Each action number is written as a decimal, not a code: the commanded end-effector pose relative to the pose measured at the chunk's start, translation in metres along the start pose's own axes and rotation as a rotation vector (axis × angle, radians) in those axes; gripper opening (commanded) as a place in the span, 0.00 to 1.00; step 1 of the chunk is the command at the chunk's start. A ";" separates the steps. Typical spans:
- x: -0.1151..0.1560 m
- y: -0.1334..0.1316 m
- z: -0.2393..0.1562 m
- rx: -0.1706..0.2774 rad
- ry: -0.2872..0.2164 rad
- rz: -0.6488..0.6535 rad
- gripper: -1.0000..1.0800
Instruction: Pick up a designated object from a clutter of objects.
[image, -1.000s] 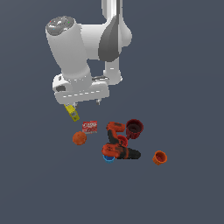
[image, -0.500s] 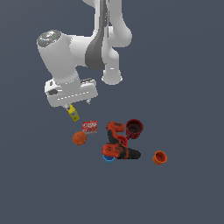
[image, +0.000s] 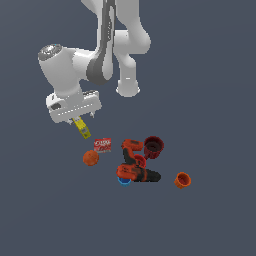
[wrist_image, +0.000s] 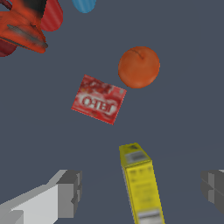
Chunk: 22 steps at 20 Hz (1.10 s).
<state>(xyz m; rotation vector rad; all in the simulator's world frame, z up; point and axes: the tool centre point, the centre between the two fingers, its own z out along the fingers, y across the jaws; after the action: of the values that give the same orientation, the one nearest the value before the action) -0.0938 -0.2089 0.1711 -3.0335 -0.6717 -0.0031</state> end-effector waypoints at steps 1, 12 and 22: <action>-0.014 0.006 0.008 -0.004 0.000 -0.034 0.96; -0.074 0.025 0.037 -0.023 -0.006 -0.165 0.96; -0.102 0.030 0.049 -0.031 -0.013 -0.224 0.96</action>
<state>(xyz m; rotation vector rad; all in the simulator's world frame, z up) -0.1718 -0.2761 0.1218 -2.9738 -1.0063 -0.0010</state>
